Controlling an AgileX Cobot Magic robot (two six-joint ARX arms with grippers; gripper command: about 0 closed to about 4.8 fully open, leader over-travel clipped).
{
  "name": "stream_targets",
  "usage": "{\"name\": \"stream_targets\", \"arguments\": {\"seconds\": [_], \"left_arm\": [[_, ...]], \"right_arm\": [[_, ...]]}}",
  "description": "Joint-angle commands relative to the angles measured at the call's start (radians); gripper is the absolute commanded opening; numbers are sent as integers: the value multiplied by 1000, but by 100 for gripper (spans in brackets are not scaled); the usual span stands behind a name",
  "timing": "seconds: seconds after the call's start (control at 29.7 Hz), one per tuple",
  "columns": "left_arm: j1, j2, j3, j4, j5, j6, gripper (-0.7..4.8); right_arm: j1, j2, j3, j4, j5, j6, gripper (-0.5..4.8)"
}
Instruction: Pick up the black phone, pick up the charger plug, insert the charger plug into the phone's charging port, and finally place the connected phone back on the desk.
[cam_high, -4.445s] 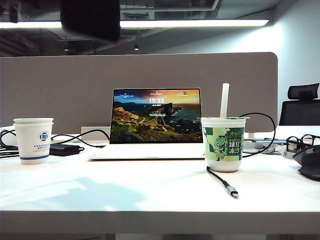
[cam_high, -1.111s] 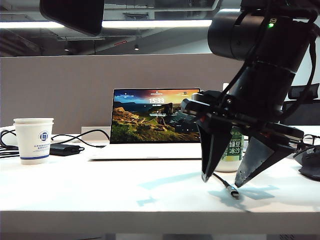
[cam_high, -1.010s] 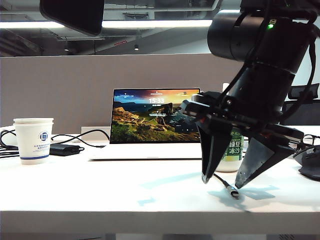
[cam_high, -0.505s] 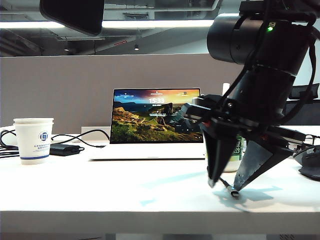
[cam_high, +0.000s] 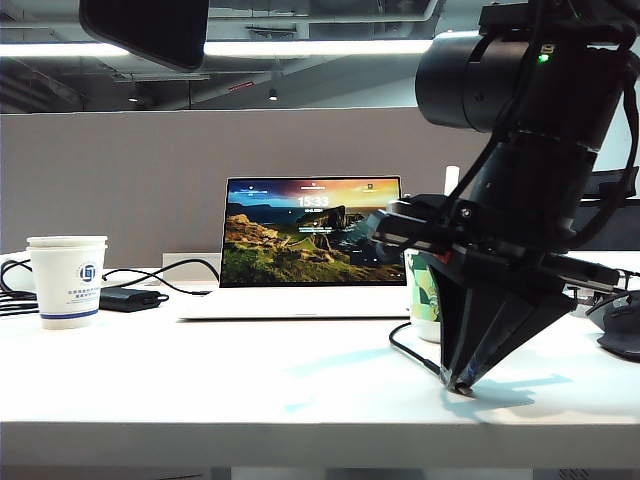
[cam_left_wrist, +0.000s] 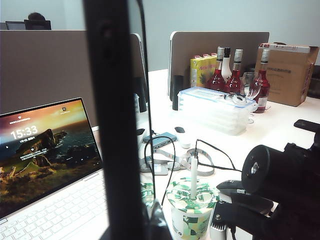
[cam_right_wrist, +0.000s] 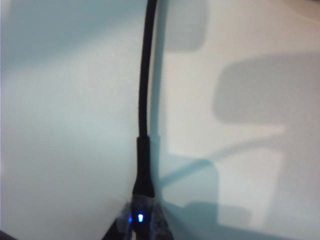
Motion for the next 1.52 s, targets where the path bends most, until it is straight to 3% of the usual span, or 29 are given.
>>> {"name": "stream_targets", "arguments": {"seconds": [0.03,0.47,0.57,0.64,0.98,1.52], "left_arm": [[0,-5,10,35,4,0,-6],[0,-5,10,21,4,0,-6],[0,-5,10,21,4,0,-6],[0,-5,10,21,4,0,-6],[0,-5,10,21,4,0,-6],[0,-5,10,21,4,0,-6]], "right_arm": [[0,0,1,-3,-6,-4,19],[0,-5,19,-1,-78,-33,26],[0,-5,19,-3,-77,-34,147],[0,-5,19,0,-78,-34,176],[1,-3,19,87,-76,-25,186],[2,-2,19,94,-45,-23,185]]}}
